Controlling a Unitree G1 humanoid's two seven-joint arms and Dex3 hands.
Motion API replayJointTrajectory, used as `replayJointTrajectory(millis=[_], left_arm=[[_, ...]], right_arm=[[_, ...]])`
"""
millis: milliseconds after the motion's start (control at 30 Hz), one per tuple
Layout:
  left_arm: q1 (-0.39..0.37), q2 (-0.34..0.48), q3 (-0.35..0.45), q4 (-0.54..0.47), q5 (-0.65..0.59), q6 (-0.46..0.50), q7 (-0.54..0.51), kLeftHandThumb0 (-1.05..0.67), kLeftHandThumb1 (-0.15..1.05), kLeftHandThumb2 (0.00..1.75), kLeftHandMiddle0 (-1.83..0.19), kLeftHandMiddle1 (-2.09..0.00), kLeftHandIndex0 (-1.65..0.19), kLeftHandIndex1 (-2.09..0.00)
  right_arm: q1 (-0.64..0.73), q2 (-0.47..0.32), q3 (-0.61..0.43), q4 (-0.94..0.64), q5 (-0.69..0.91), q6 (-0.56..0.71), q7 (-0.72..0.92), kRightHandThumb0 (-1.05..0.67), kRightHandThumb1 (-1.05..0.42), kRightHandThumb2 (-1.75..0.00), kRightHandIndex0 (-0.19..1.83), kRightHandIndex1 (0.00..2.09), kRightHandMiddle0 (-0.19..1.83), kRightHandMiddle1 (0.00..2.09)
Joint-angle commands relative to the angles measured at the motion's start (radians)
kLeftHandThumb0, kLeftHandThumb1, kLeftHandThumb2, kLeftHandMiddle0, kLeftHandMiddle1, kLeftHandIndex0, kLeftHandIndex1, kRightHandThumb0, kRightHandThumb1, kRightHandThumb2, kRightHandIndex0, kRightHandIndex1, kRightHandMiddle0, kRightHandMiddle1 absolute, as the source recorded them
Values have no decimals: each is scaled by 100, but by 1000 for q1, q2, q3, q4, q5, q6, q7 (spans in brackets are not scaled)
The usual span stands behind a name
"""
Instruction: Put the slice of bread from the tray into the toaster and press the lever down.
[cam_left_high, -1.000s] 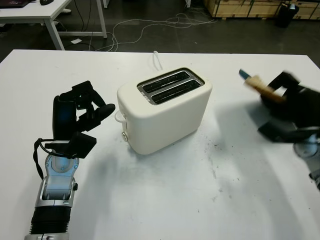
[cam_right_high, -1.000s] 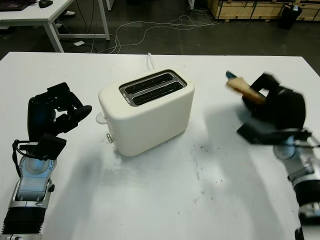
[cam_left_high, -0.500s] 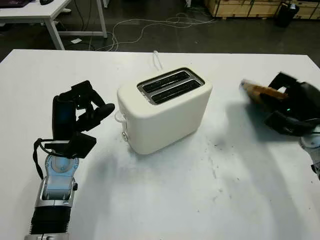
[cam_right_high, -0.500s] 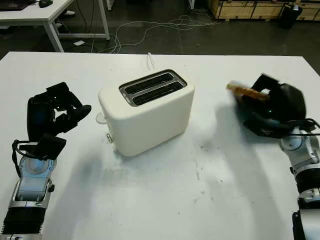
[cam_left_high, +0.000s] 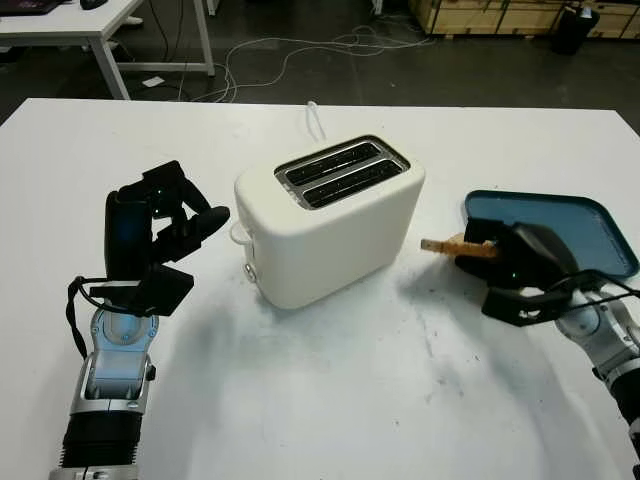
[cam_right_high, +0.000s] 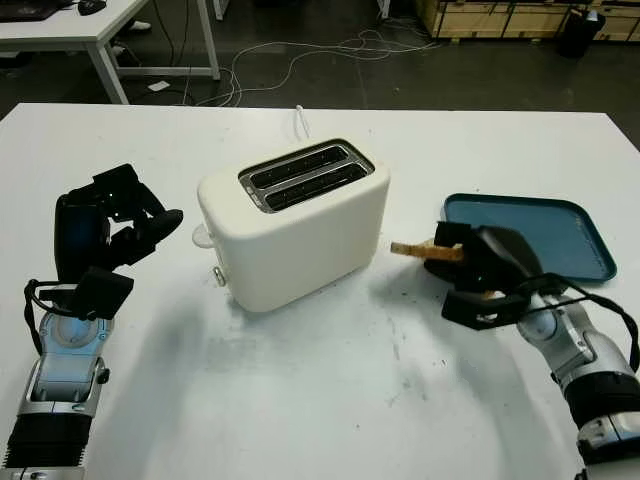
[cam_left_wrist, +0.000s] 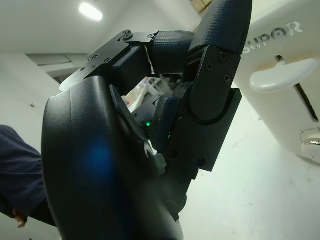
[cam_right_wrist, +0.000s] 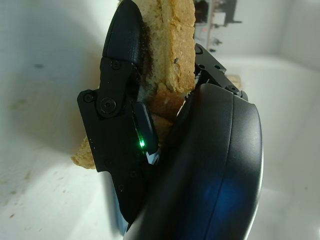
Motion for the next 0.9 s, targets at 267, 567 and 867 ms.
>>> replayJointTrajectory(millis=[267,567,867], left_arm=[[-5,-5,-3,-11,7,3,9,-88,92,13,-125,-173,-102,-164],[-6,-3,-4,0,0,-13,7,-88,92,13,-126,-173,-103,-163],[-3,0,-3,-11,2,-1,3,-87,92,13,-125,-173,-102,-164]], right_arm=[[-250,-96,-132,127,41,-92,-94,-62,-92,-65,92,175,39,175],[-523,-152,-184,201,109,-168,-5,-55,-92,-45,45,175,30,175],[-748,-90,-185,254,247,-224,260,-56,-92,-29,45,175,40,175]])
